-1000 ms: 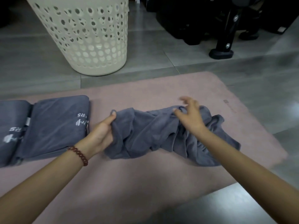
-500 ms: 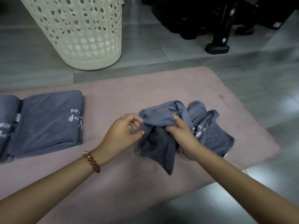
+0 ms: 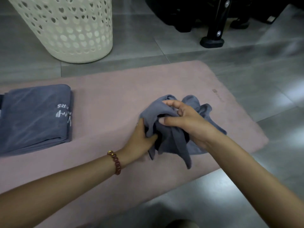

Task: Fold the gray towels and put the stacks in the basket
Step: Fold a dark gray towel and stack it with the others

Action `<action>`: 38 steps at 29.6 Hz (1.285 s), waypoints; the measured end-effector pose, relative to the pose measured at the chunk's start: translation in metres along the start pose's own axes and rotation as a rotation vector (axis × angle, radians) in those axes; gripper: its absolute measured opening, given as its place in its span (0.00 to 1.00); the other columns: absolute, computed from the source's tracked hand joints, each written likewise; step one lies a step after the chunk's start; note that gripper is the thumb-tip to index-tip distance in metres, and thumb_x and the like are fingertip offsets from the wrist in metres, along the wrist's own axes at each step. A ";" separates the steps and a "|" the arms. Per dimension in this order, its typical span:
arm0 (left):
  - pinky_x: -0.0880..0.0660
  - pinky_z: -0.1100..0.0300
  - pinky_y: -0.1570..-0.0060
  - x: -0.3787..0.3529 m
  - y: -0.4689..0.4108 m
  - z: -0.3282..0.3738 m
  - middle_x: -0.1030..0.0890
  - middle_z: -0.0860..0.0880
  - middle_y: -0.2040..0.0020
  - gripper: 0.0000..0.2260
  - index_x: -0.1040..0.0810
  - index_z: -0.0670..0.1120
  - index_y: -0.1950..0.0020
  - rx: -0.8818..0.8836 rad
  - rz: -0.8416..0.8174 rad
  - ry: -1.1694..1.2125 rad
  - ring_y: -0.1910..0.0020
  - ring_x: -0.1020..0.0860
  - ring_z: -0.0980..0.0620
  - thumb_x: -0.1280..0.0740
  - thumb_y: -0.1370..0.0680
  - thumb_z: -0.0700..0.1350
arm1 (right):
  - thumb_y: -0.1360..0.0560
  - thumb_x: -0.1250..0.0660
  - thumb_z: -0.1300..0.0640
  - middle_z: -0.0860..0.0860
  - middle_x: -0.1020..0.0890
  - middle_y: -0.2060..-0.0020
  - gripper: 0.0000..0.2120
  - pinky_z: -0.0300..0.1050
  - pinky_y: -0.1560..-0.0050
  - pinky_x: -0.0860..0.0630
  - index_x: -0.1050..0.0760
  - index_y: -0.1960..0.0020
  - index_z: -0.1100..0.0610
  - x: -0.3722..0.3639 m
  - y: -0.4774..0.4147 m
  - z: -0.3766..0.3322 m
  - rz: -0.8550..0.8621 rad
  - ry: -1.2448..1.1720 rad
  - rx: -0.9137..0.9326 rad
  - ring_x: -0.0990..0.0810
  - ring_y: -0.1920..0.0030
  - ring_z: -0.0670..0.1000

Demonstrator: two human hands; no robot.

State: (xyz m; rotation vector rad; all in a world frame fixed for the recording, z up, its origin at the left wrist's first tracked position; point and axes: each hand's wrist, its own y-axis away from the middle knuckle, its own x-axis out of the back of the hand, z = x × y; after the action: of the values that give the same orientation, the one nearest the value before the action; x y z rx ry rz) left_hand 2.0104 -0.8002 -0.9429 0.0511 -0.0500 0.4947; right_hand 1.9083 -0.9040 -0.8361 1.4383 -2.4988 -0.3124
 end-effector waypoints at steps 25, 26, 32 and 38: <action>0.30 0.75 0.57 0.138 -0.019 0.042 0.20 0.62 0.65 0.07 0.21 0.43 0.52 -0.216 0.571 -0.360 0.62 0.25 0.69 0.37 0.24 0.35 | 0.18 0.50 0.62 0.53 0.30 0.71 0.15 0.41 0.70 0.32 0.30 0.60 0.59 0.074 -0.043 0.089 0.615 0.163 0.019 0.30 0.76 0.45; 0.29 0.74 0.57 0.143 -0.018 0.040 0.20 0.65 0.65 0.07 0.21 0.46 0.54 -0.194 0.567 -0.357 0.61 0.24 0.68 0.36 0.24 0.36 | 0.18 0.50 0.61 0.52 0.31 0.72 0.16 0.41 0.73 0.31 0.32 0.61 0.58 0.074 -0.042 0.083 0.590 0.111 0.012 0.31 0.78 0.43; 0.29 0.78 0.62 0.173 -0.012 0.066 0.20 0.67 0.68 0.04 0.21 0.44 0.50 -0.098 0.436 -0.406 0.63 0.22 0.65 0.34 0.23 0.40 | 0.30 0.28 0.51 0.51 0.22 0.70 0.11 0.43 0.70 0.24 0.26 0.60 0.57 0.093 -0.011 0.001 0.183 0.700 0.114 0.22 0.73 0.49; 0.27 0.77 0.63 0.182 -0.033 0.115 0.21 0.67 0.71 0.23 0.17 0.59 0.58 -0.140 0.294 -0.370 0.69 0.24 0.69 0.36 0.26 0.29 | 0.22 0.38 0.65 0.53 0.27 0.65 0.10 0.37 0.69 0.21 0.29 0.61 0.57 0.130 -0.043 -0.061 0.655 -0.014 0.315 0.25 0.65 0.47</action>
State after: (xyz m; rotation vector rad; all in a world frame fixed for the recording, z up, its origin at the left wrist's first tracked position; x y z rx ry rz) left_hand 2.1818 -0.7508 -0.8181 -0.0027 -0.4588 0.7692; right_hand 1.8993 -1.0422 -0.7782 0.6158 -2.9410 0.2028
